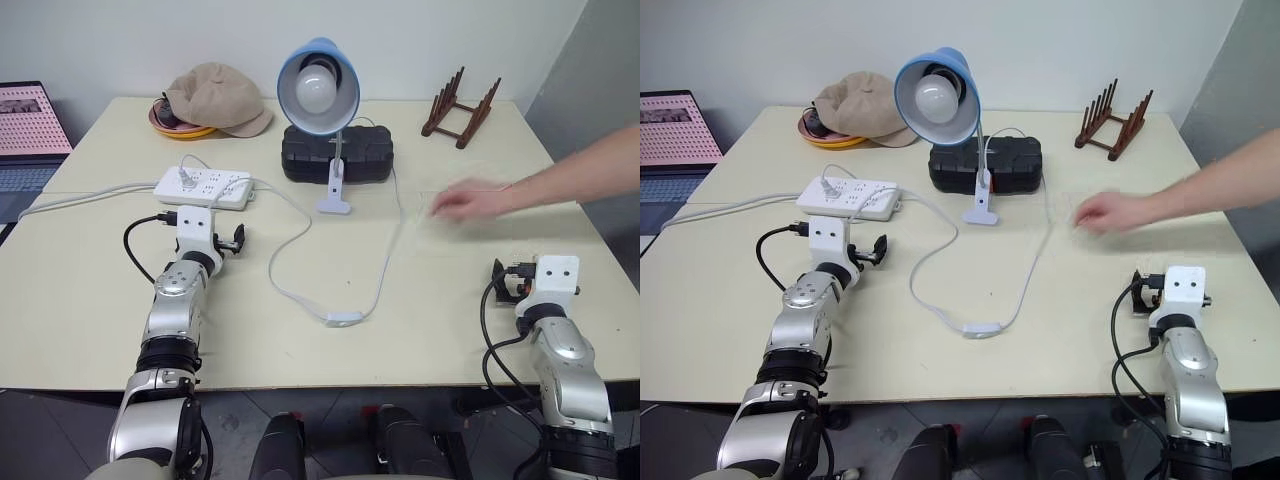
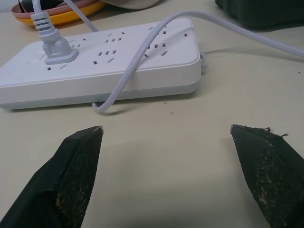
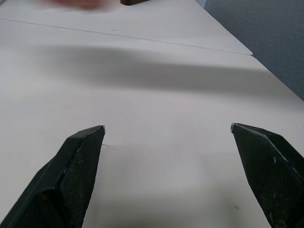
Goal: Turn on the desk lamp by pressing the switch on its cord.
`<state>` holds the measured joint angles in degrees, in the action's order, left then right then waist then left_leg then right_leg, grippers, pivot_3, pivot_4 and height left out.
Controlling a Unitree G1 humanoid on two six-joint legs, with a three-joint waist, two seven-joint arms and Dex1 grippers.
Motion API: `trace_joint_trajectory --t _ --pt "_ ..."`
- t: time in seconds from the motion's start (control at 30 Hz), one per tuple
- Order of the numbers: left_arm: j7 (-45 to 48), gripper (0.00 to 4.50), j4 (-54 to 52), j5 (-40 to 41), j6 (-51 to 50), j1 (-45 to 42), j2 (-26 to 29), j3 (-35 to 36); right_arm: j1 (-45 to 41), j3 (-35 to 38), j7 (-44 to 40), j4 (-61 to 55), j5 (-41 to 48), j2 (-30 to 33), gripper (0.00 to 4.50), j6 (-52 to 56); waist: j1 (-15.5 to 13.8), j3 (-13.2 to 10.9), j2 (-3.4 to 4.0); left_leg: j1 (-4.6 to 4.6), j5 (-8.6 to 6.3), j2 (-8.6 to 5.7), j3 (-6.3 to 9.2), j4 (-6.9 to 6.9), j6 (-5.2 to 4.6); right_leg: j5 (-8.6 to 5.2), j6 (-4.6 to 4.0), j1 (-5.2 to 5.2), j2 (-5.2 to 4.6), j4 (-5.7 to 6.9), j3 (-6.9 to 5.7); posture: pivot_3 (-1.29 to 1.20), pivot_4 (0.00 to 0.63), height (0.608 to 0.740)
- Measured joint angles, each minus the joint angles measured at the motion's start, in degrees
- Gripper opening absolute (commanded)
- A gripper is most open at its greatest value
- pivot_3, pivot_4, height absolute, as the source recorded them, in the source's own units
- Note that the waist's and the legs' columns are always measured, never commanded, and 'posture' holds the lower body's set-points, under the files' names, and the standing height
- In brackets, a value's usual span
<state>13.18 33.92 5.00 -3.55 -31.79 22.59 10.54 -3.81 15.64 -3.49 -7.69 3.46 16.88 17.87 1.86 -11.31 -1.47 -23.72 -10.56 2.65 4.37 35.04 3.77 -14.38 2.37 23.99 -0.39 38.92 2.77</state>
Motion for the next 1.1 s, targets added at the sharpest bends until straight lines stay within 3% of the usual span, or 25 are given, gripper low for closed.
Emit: trace_joint_trajectory --t 0.3,0.43,0.6,0.7,0.8,0.97,1.1 --pt "1.4 4.50 0.0 0.3 -0.1 0.0 0.4 0.1 0.0 -0.1 -0.3 0.0 0.0 0.1 4.46 0.3 0.0 0.0 0.00 0.00 0.00 0.00 0.00 0.00 0.00 0.00 0.00 0.00 0.00 0.00 0.00 0.00 0.150 0.740" --pt "6.1 4.50 -0.8 1.0 -1.1 0.1 2.3 -0.1 -0.5 -1.3 -4.9 0.0 1.5 2.3 4.46 1.2 0.1 0.0 0.00 0.00 0.00 0.00 0.00 0.00 0.00 0.00 0.00 0.01 0.00 0.00 0.00 0.00 0.150 0.740" --pt "26.8 4.50 -8.9 4.9 -4.9 0.7 10.4 -4.6 -7.1 -8.7 -29.7 -3.8 13.5 13.3 4.46 6.2 0.9 0.0 0.01 0.03 0.00 0.02 0.01 -0.02 0.00 -0.02 -0.04 0.00 0.02 0.01 -0.02 0.00 0.150 0.740" --pt "37.7 4.50 -13.7 7.3 -7.3 0.7 14.5 -7.0 -11.2 -15.2 -42.8 -5.3 16.3 19.6 4.46 8.0 1.1 0.0 0.00 0.00 0.00 0.04 0.02 -0.05 -0.01 -0.06 -0.08 -0.01 0.02 -0.04 -0.06 0.00 0.150 0.740" --pt "45.4 4.50 -18.8 10.2 -10.3 0.6 17.0 -8.7 -14.9 -21.4 -51.8 -5.2 18.1 21.2 4.46 9.2 1.1 0.0 0.00 -0.08 0.00 0.04 0.03 -0.04 -0.01 -0.06 -0.07 0.04 0.02 -0.09 -0.07 0.00 0.150 0.740" --pt "56.1 4.50 -33.4 14.8 -14.2 4.5 21.9 -11.2 -20.7 -30.5 -61.9 -3.3 17.2 20.9 4.46 8.3 1.4 0.0 -0.03 -0.10 -0.01 0.07 0.02 -0.05 -0.01 -0.08 -0.07 0.06 0.02 -0.13 -0.08 0.00 0.150 0.740" --pt "61.9 4.50 -42.2 17.0 -13.4 10.0 25.4 -12.7 -23.9 -35.2 -63.3 1.8 12.9 17.9 4.46 4.2 1.5 -0.1 -0.05 -0.07 -0.01 0.10 0.02 -0.05 -0.01 -0.10 -0.12 0.09 0.05 -0.08 -0.09 0.00 0.150 0.740"
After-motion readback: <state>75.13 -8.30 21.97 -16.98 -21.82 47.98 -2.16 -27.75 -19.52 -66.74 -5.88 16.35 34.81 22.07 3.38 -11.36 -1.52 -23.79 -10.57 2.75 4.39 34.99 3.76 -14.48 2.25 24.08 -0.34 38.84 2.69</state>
